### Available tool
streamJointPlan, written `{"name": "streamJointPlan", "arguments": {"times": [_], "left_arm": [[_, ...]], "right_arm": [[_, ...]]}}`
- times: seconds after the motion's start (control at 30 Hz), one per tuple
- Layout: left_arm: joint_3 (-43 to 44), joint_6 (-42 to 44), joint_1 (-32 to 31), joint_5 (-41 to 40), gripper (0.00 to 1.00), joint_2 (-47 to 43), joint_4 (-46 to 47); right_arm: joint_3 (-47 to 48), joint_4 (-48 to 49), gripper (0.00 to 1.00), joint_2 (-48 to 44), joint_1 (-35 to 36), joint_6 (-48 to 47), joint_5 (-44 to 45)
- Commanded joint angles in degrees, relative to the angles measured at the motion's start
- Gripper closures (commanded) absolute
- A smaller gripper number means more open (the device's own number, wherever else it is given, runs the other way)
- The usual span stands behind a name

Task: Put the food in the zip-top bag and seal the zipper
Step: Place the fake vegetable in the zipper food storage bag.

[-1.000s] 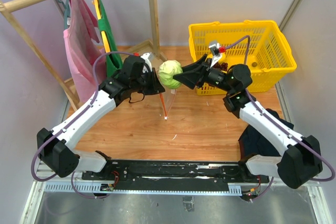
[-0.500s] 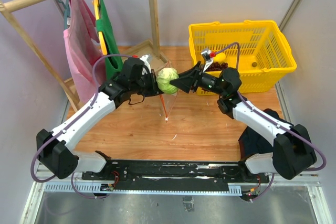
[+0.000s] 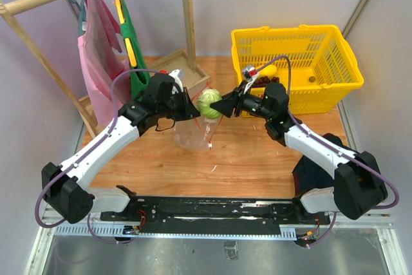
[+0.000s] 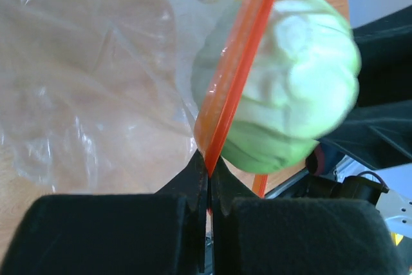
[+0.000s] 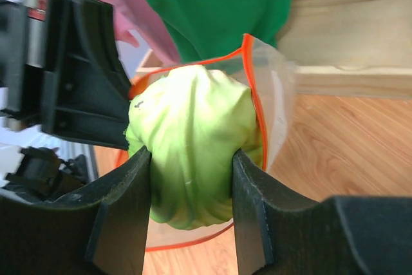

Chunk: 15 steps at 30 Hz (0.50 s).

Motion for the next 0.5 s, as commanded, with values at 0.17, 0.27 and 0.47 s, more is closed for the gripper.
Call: {"name": "streamJointPlan", "arguments": {"times": [0.17, 0.27, 0.47], "left_arm": [[-0.08, -0.79, 0.20, 1.92, 1.00, -1.85, 3.20], [-0.29, -0.81, 0.22, 2.36, 1.00, -1.67, 3.35], [-2.47, -2.70, 0.08, 6.05, 1.00, -1.41, 6.82]], "right_arm": [[5.89, -18.40, 0.80, 0.90, 6.17, -17.07, 11.03], [6.66, -20.61, 0.78, 1.82, 7.75, -19.74, 13.85], [9.07, -23.80, 0.70, 3.96, 10.77, -23.00, 16.28]]}}
